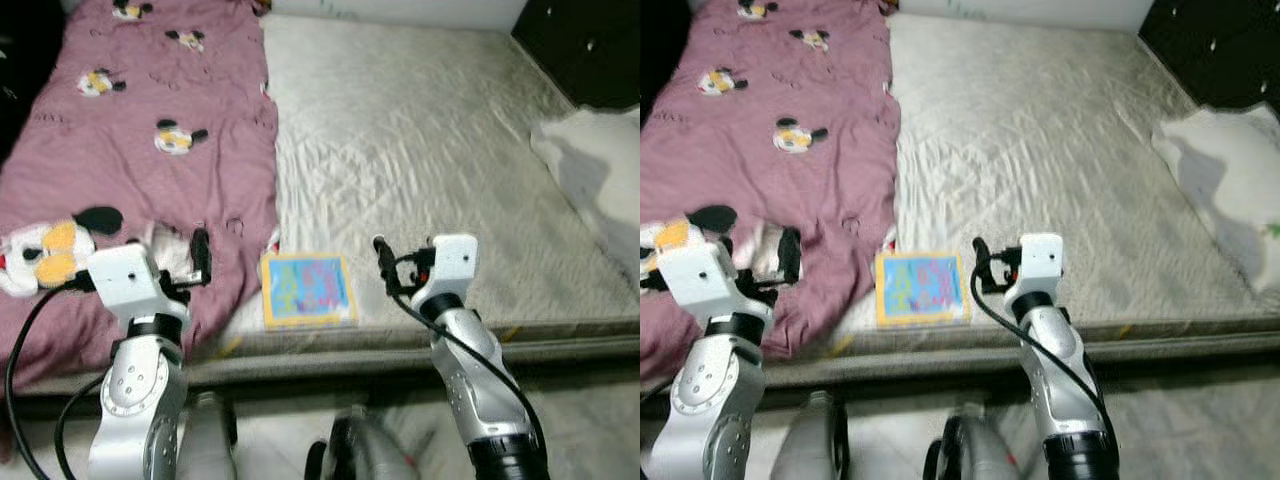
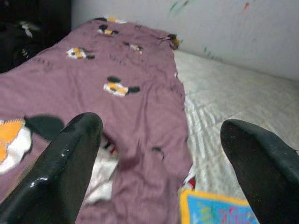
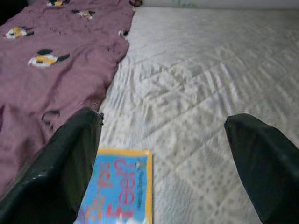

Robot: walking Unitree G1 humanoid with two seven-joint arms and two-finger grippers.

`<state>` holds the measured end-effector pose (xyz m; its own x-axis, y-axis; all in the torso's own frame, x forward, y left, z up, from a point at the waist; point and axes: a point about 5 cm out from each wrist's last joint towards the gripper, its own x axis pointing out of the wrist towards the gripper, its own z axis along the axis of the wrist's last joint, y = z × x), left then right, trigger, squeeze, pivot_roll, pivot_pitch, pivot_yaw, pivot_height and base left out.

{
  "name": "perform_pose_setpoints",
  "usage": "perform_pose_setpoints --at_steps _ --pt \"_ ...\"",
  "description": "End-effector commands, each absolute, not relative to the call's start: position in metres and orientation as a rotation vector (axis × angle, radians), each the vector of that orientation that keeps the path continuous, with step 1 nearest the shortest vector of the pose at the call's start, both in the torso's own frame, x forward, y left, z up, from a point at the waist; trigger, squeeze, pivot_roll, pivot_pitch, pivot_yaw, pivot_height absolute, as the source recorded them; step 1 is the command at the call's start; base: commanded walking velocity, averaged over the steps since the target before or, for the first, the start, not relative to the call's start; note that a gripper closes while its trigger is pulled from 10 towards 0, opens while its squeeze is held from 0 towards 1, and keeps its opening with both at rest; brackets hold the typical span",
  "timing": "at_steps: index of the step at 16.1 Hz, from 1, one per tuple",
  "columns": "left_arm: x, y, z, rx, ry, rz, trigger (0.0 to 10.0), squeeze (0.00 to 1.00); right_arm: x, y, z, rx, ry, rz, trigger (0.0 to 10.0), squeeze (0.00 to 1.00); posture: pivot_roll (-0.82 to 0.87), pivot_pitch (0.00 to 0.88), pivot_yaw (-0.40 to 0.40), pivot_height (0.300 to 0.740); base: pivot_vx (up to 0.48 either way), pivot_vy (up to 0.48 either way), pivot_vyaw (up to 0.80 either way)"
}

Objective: Clean up the room

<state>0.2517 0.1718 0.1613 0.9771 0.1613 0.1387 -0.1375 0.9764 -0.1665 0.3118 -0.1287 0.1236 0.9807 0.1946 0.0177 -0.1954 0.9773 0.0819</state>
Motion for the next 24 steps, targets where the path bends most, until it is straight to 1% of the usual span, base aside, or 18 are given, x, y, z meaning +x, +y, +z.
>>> perform_pose_setpoints --at_steps 1,3,8,10,20,24 --pt "0.251 0.173 0.158 -0.151 -0.132 0.162 10.0 0.0 0.31 -0.133 0.121 0.077 0.004 0.194 10.0 0.0 0.06 0.218 -0.133 0.597 0.0 0.0 0.0" --pt "0.251 0.176 0.158 -0.154 -0.138 0.163 10.0 0.0 0.311 -0.132 0.12 0.075 0.01 0.201 10.0 0.0 0.06 0.215 -0.133 0.597 0.0 0.0 0.0" --pt "0.251 0.172 0.162 -0.17 -0.163 0.112 10.0 0.0 0.311 -0.13 0.119 0.064 0.013 0.219 10.0 0.0 0.06 0.212 -0.136 0.597 0.0 0.0 0.0" --pt "0.249 0.17 0.164 -0.187 -0.178 0.082 10.0 0.0 0.311 -0.13 0.119 0.06 0.01 0.223 10.0 0.0 0.06 0.212 -0.136 0.597 0.326 0.0 0.0" --pt "0.249 0.167 0.164 -0.201 -0.18 0.065 10.0 0.0 0.312 -0.13 0.12 0.06 0.009 0.208 10.0 0.0 0.06 0.235 -0.137 0.597 0.48 0.0 0.0" --pt "0.251 0.165 0.164 -0.209 -0.172 0.084 10.0 0.0 0.313 -0.13 0.119 0.059 0.011 0.207 10.0 0.0 0.06 0.238 -0.137 0.597 0.0 0.0 0.0"
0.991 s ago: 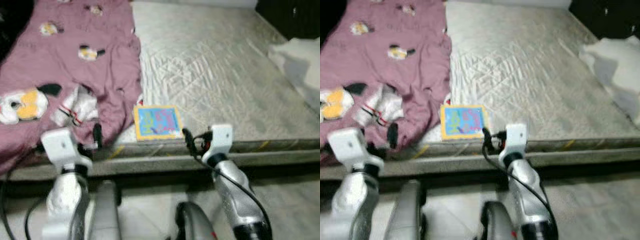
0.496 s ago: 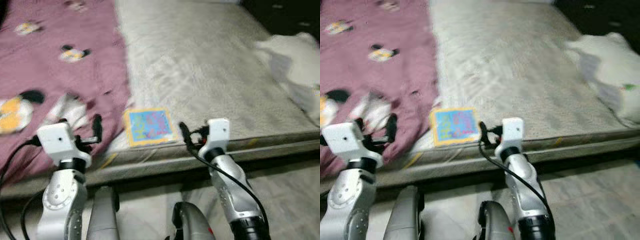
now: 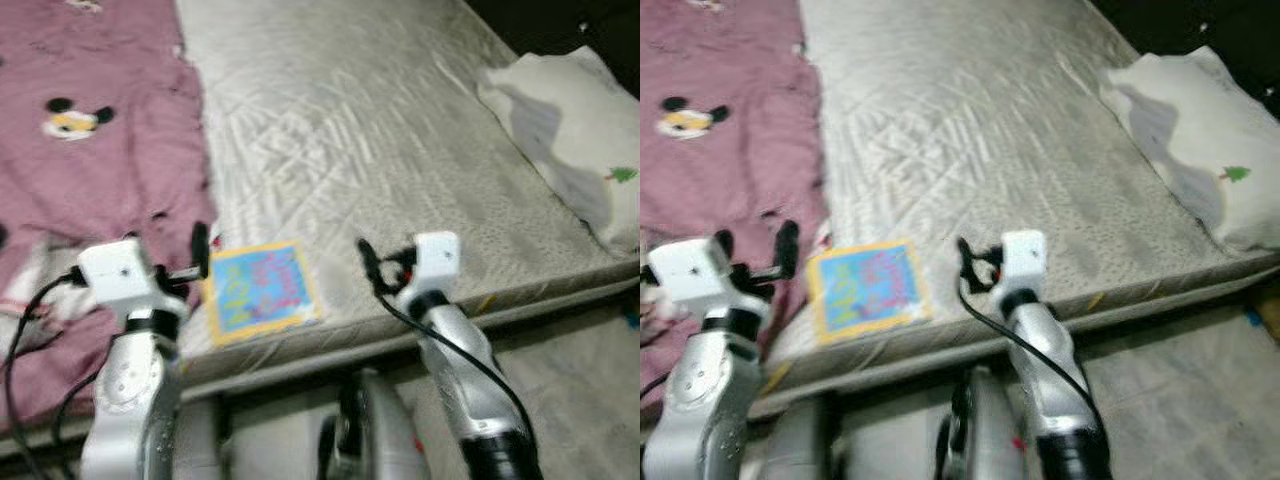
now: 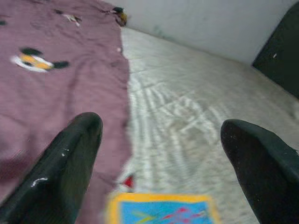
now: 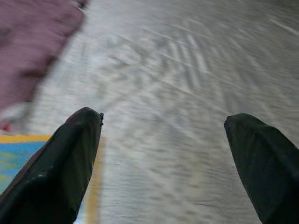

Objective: Clean up the room

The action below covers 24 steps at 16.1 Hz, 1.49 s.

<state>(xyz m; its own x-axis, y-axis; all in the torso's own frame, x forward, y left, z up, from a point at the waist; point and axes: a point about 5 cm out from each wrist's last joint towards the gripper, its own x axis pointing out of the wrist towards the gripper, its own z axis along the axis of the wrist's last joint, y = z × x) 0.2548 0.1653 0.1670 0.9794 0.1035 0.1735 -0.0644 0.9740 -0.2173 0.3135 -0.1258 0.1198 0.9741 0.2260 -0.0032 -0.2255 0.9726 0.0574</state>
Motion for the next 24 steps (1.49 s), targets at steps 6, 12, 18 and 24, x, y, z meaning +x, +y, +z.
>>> perform_pose_setpoints --at_steps 6,12,18,24 --pt "0.252 0.164 0.163 -0.213 -0.164 0.083 10.0 0.0 0.313 -0.13 0.12 0.02 0.003 0.218 10.0 0.0 0.06 0.24 -0.139 0.597 0.0 0.0 0.13" --pt "0.252 0.163 0.162 -0.209 -0.156 0.086 10.0 0.0 0.313 -0.132 0.117 0.029 0.02 0.202 10.0 0.0 0.06 0.24 -0.139 0.597 0.0 0.0 0.26" --pt "0.256 0.17 0.155 -0.189 -0.125 0.159 10.0 0.0 0.312 -0.129 0.117 0.033 0.02 0.223 10.0 0.0 0.05 0.234 -0.135 0.568 0.0 0.0 0.0" --pt "0.253 0.2 0.146 -0.219 -0.059 0.395 10.0 0.0 0.311 -0.147 0.113 -0.032 0.05 0.212 10.0 0.0 0.03 0.23 -0.136 0.538 0.0 0.0 0.0"
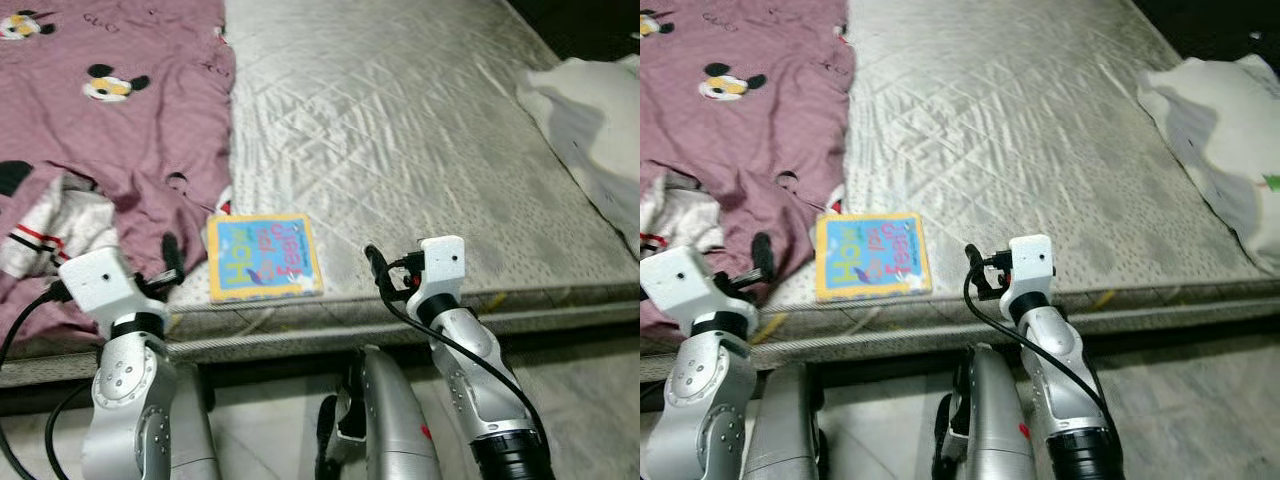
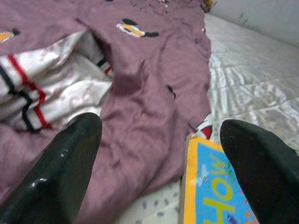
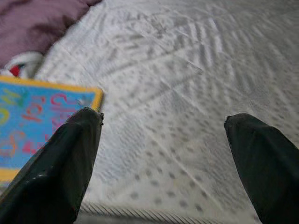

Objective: Clean up the room

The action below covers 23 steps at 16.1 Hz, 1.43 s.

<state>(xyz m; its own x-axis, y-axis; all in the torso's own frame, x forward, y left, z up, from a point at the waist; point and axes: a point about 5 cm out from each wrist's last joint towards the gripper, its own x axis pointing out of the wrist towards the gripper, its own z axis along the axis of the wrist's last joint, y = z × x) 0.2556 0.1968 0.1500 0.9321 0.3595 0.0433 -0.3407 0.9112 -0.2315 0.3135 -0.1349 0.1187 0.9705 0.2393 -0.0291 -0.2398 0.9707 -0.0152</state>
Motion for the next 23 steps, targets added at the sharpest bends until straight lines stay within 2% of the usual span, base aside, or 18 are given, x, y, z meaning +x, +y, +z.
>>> perform_pose_setpoints --at_steps 1,6,9,11,14,17,23 --pt "0.252 0.203 0.145 -0.215 -0.05 0.418 10.0 0.0 0.311 -0.151 0.112 -0.043 0.053 0.206 10.0 0.0 0.03 0.23 -0.136 0.538 0.0 0.0 0.0" --pt "0.251 0.212 0.136 -0.218 0.01 0.432 10.0 0.0 0.303 -0.171 0.109 -0.078 0.069 0.162 10.0 0.0 0.01 0.233 -0.129 0.538 0.0 0.0 0.0" --pt "0.262 0.214 0.136 -0.231 0.025 0.413 10.0 0.0 0.293 -0.181 0.11 -0.098 0.072 0.128 10.0 0.0 -0.04 0.249 -0.119 0.538 0.0 0.0 0.0" --pt "0.279 0.217 0.139 -0.25 0.023 0.412 10.0 0.0 0.286 -0.199 0.111 -0.136 0.08 0.085 10.0 0.0 -0.08 0.265 -0.12 0.538 0.0 0.0 0.0" --pt "0.282 0.222 0.136 -0.256 0.038 0.435 10.0 0.0 0.278 -0.211 0.113 -0.178 0.101 0.072 10.0 0.0 -0.11 0.288 -0.136 0.538 0.0 0.0 0.0" --pt "0.286 0.223 0.128 -0.265 0.083 0.421 10.0 0.0 0.274 -0.215 0.112 -0.191 0.117 0.076 10.0 0.0 -0.12 0.303 -0.151 0.538 0.0 0.0 0.0" --pt "0.312 0.204 0.122 -0.268 0.157 0.246 10.0 0.0 0.269 -0.214 0.115 -0.214 0.124 0.094 10.0 0.0 -0.15 0.318 -0.159 0.538 0.0 0.0 0.0"
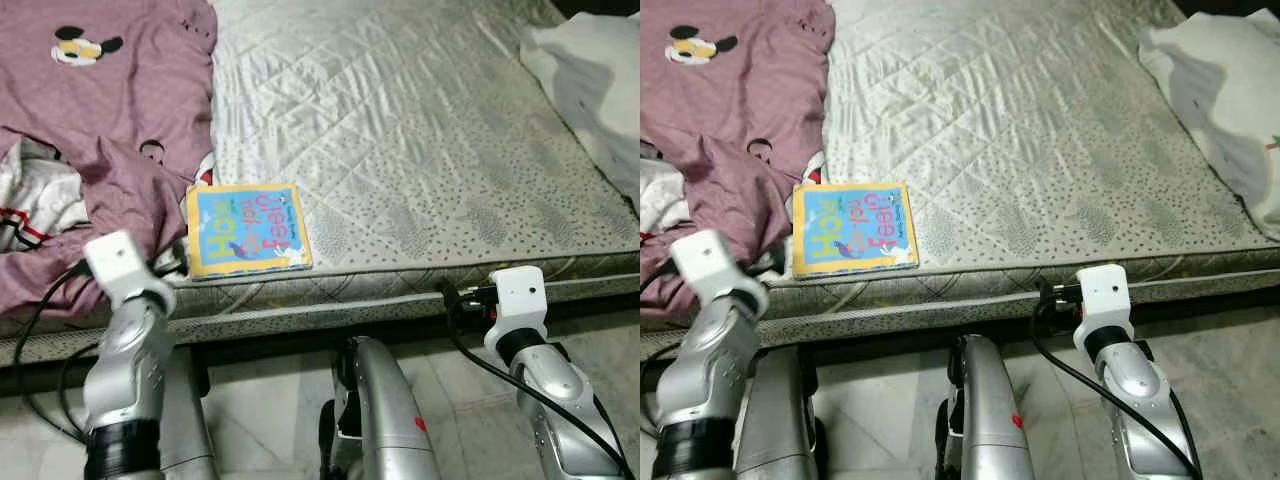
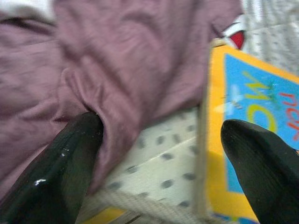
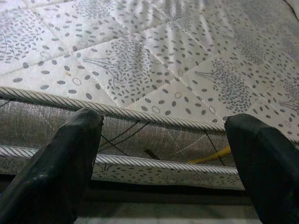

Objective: Clean up the room

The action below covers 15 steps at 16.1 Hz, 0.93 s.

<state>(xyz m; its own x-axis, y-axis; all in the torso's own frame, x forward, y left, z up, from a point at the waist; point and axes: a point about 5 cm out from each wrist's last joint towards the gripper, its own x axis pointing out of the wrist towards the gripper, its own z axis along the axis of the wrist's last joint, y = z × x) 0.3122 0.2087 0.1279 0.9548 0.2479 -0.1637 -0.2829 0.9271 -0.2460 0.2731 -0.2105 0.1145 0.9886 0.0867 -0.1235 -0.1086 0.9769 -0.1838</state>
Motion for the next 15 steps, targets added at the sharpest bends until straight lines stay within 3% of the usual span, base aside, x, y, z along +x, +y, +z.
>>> perform_pose_setpoints --at_steps 1,5,8,15 --pt "0.3142 0.2004 0.1243 -0.259 0.153 0.226 10.0 0.0 0.2699 -0.2135 0.1151 -0.212 0.124 0.094 10.0 0.0 -0.14 0.315 -0.162 0.538 0.0 0.0 0.0" --pt "0.3158 0.1977 0.1218 -0.262 0.171 0.202 10.0 0.0 0.2731 -0.2079 0.116 -0.204 0.118 0.114 10.0 0.0 -0.14 0.31 -0.164 0.538 0.0 0.0 0.0" --pt "0.3166 0.1994 0.1212 -0.263 0.176 0.208 10.0 0.0 0.2739 -0.2063 0.115 -0.194 0.114 0.117 10.0 0.0 -0.13 0.301 -0.159 0.538 0.0 0.0 -0.7" --pt "0.3115 0.2045 0.1233 -0.297 0.168 0.301 10.0 0.0 0.2753 -0.208 0.1128 -0.209 0.113 0.111 10.0 0.0 -0.12 0.287 -0.144 0.538 0.0 0.0 0.0"
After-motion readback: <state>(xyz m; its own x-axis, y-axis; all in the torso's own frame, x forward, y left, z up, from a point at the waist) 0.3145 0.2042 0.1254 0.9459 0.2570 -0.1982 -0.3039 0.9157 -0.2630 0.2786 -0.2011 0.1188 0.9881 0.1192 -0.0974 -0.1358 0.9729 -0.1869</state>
